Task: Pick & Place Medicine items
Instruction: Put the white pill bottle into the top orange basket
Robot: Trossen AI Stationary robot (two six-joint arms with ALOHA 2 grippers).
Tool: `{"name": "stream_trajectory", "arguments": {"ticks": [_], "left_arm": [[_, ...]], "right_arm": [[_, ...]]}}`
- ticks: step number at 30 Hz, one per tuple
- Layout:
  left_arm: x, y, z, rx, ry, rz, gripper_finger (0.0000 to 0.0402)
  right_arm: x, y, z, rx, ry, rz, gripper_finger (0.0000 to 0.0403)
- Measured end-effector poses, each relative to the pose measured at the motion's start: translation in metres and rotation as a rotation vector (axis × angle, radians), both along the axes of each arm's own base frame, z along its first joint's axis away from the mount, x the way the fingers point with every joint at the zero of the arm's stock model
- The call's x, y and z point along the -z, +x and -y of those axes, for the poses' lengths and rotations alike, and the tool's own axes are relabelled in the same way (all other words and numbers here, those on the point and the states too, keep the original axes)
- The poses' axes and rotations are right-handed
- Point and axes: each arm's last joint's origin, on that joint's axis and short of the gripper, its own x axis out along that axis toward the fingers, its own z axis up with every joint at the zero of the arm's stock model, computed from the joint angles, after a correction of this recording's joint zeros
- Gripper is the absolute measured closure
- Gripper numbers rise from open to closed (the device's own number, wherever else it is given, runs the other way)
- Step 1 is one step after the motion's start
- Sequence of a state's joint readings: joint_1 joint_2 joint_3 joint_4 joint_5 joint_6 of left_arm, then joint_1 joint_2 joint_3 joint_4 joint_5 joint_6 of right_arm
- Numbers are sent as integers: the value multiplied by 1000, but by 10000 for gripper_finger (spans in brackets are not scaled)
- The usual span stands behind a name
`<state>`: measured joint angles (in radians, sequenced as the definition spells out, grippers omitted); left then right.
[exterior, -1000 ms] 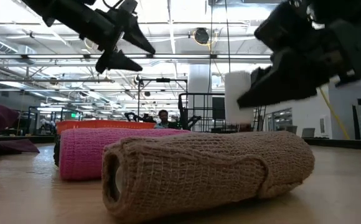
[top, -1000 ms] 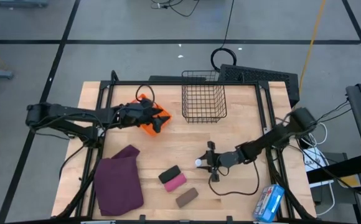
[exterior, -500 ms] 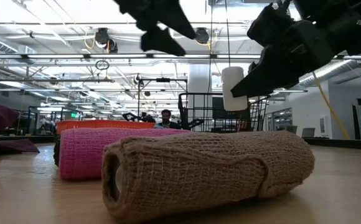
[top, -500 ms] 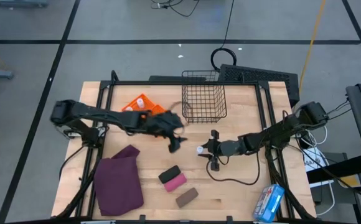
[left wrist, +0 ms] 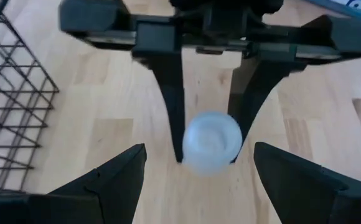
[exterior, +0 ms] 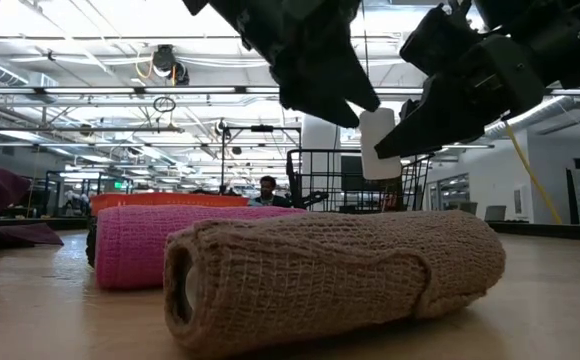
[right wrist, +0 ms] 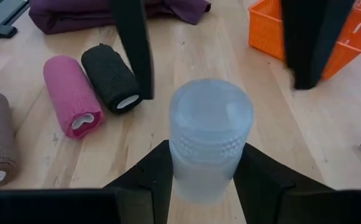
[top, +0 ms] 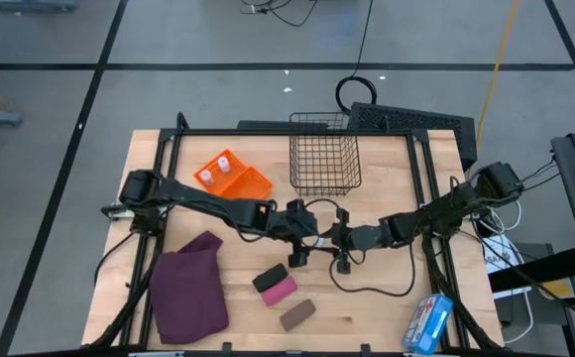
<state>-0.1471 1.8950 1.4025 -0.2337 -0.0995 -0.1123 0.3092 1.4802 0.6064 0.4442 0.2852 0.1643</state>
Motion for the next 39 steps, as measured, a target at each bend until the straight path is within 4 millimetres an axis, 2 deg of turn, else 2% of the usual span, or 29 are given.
{"name": "stream_trajectory", "arguments": {"ticks": [18, 21, 27, 30, 34, 39], "left_arm": [[-1, 3, 0, -15, -28, 27, 102], [-1, 3, 0, -17, -29, 27, 139], [-3, 4, 1, 14, -76, 48, 263], [-3, 5, -2, 8, -82, 48, 268], [-18, -2, -3, 1, -86, 70, 268], [-59, -25, -8, -53, -16, 141, 268]], "right_arm": [[-7, 3, -1, -11, -1, 78, 273], [-7, 3, -1, -11, 0, 79, 273], [-7, 3, -1, -13, 2, 78, 273], [-7, 3, -1, -21, 7, 75, 269], [-9, 4, -2, -5, 64, 90, 237], [-1, -3, 0, -16, 46, 26, 193]]}}
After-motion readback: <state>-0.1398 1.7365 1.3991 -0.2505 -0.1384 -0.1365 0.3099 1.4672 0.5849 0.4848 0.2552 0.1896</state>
